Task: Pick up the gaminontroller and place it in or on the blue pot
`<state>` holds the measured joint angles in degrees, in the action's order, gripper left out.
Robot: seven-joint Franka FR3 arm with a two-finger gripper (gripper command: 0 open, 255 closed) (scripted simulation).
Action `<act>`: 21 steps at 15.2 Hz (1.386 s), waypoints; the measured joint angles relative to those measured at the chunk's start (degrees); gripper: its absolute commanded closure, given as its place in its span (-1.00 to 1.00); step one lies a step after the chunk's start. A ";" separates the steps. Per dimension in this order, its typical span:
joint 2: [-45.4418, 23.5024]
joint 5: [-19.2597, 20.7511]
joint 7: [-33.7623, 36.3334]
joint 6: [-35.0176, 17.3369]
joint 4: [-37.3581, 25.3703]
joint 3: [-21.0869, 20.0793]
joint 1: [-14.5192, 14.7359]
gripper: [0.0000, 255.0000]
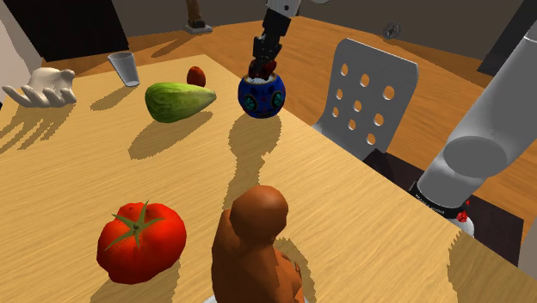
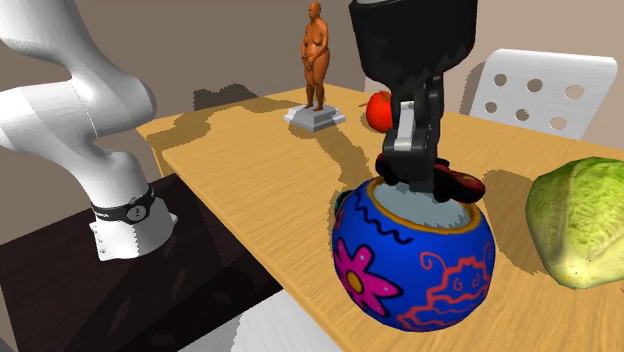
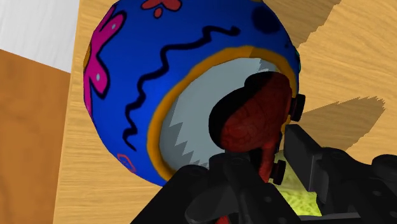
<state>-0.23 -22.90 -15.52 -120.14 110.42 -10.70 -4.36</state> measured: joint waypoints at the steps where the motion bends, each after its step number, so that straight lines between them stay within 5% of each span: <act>1: 0.16 -0.10 -0.13 -0.13 0.27 0.00 -0.01 1.00; 5: 0.09 -0.10 -0.20 -0.21 0.31 -0.01 -0.02 1.00; 6: 0.08 -0.10 -0.20 -0.24 0.31 -0.02 -0.02 -1.00; 21: 2.25 0.47 0.03 6.49 -3.22 1.24 -1.24 -1.00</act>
<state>2.03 -22.43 -15.48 -113.64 107.20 -9.45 -5.60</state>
